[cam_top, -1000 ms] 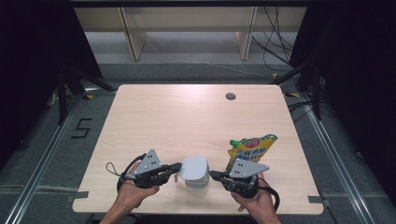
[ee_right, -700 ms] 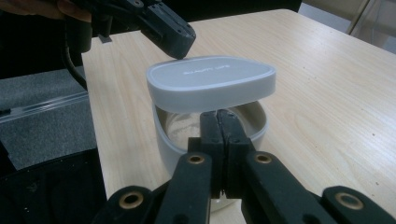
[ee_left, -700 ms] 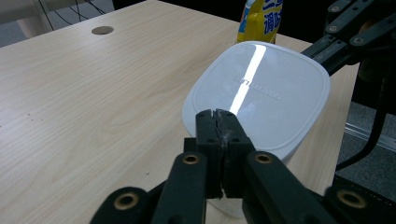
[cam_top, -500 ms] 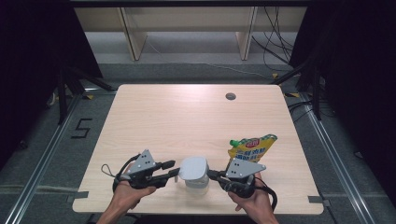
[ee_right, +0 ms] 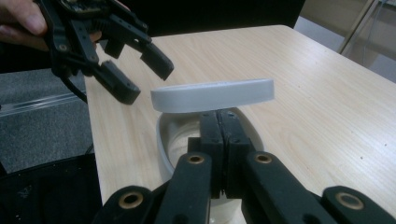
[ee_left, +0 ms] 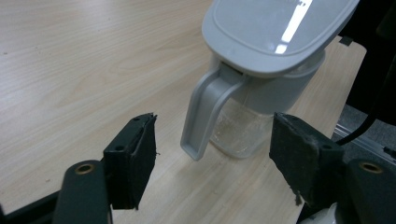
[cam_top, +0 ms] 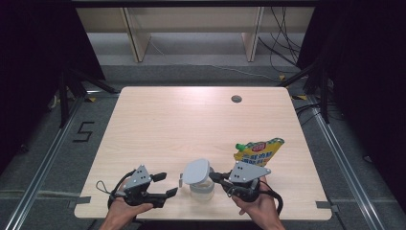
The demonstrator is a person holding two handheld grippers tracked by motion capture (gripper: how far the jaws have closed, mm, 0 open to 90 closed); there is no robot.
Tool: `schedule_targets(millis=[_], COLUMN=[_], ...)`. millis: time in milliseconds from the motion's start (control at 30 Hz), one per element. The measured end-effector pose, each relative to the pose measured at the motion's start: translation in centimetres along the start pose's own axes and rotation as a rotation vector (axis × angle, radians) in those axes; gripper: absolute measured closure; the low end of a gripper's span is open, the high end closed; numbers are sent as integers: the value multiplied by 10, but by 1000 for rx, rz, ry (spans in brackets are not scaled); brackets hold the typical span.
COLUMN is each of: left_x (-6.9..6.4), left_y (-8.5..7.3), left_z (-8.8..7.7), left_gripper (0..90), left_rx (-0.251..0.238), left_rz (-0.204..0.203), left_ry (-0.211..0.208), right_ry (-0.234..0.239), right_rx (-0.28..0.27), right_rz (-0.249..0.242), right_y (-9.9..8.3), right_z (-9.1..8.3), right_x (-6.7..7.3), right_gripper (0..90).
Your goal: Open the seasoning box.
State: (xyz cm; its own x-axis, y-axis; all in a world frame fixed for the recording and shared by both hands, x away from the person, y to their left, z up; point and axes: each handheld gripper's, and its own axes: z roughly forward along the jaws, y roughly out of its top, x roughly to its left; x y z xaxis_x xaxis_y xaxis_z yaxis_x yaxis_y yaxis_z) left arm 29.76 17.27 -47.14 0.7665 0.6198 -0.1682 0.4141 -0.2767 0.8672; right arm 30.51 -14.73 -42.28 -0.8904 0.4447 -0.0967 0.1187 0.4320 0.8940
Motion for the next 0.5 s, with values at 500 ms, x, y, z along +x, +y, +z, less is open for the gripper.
schedule_targets(millis=[500], left_x=[4], left_y=[-11], left_z=[2], left_gripper=[254], left_rx=[44], left_rz=[7], left_ry=[36], right_ry=[10], right_rx=[-4], right_rz=[-25], right_y=[12], right_z=[5], right_x=[2], right_gripper=[900])
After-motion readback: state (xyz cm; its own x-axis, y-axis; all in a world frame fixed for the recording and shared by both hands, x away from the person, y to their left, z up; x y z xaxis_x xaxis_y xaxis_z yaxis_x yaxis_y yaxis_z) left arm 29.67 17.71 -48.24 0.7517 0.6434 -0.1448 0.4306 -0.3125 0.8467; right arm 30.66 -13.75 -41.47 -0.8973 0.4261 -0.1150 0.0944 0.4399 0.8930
